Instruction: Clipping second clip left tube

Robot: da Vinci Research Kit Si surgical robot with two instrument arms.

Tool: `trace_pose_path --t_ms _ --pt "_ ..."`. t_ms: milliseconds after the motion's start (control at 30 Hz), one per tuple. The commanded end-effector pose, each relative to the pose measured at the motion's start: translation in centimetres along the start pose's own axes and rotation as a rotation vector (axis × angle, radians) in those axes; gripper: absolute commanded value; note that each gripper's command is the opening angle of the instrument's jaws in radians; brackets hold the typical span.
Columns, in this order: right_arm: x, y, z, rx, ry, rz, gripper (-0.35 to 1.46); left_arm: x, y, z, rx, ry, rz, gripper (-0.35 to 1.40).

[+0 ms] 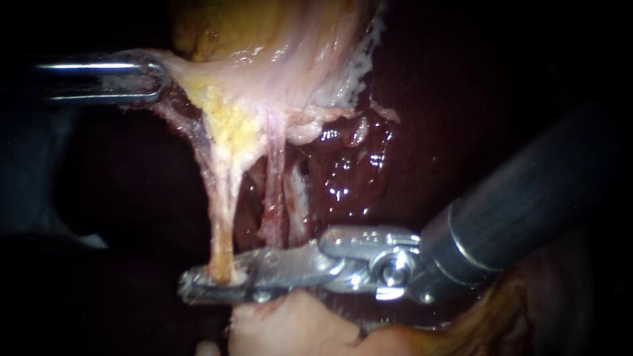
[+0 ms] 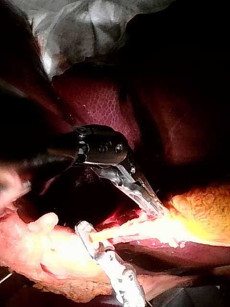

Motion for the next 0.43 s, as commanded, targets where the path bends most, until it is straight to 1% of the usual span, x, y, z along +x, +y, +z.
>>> trace_pose_path --t_ms 33,100,300,433 --pt "0.01 0.01 -0.01 0.001 -0.021 0.006 -0.35 0.0 0.0 0.0 0.0 0.0 0.0 -0.35" --pt "0.0 0.01 -0.01 -0.007 -0.037 0.008 -0.35 0.0 0.0 0.0 0.0 0.0 0.0 -0.35" --pt "0.0 0.02 0.0 -0.005 -0.04 0.014 -0.35 0.0 -0.01 0.0 0.0 0.0 0.0 -0.35" --pt "0.0 0.05 -0.02 0.01 -0.025 0.029 -0.35 0.01 -0.03 0.01 -0.001 0.0 0.0 -0.35"
